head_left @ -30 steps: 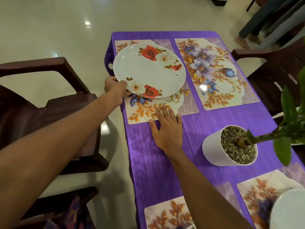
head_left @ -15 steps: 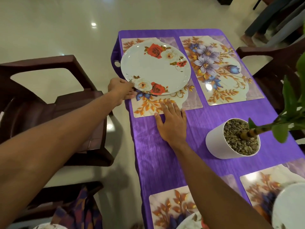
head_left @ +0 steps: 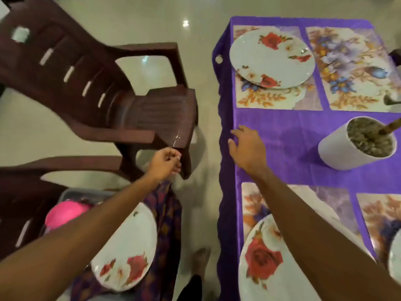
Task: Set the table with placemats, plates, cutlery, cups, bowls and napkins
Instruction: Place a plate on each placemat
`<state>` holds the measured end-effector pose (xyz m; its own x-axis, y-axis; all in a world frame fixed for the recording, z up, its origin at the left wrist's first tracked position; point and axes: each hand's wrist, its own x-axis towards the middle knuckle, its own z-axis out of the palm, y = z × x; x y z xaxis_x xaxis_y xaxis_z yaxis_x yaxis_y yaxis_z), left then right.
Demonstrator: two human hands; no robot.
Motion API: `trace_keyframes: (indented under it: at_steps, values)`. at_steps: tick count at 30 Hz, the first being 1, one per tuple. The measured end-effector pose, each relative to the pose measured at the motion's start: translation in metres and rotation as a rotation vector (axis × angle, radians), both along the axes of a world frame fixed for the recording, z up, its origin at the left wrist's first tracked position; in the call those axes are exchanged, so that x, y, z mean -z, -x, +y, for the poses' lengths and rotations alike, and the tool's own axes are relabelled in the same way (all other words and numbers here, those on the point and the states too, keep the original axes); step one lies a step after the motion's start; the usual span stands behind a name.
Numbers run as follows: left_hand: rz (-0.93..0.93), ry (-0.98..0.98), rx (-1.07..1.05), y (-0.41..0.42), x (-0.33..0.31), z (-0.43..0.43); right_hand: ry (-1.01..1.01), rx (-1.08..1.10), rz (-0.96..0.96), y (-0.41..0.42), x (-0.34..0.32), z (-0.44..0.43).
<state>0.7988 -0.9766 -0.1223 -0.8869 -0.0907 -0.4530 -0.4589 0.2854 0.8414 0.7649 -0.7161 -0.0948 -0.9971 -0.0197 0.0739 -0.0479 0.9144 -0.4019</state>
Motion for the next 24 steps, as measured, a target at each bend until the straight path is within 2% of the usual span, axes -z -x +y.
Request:
trace_keyframes:
  at_steps: [4, 8, 11, 15, 19, 24]
  values:
    - [-0.115, 0.151, -0.057, -0.15, 0.022, -0.086, 0.125, -0.239, -0.024, -0.095, -0.006, -0.09]
    - [-0.221, 0.455, 0.007, -0.293, 0.041, -0.159, 0.097, -0.371, -0.415, -0.186, 0.03, -0.169]
    - [-0.313, 0.663, 0.113, -0.368, 0.046, -0.186, 0.085, -0.418, -0.653, -0.243, 0.071, -0.199]
    - [-0.355, 0.785, 0.217, -0.418, 0.051, -0.201, 0.042, -0.319, -0.77, -0.281, 0.107, -0.219]
    - [-0.237, 0.876, 0.256, -0.424, 0.059, -0.203, -0.134, -0.194, -0.657, -0.277, 0.132, -0.248]
    - [-0.147, 0.878, 0.205, -0.424, 0.067, -0.206, -0.173, 0.016, -0.647, -0.248, 0.15, -0.279]
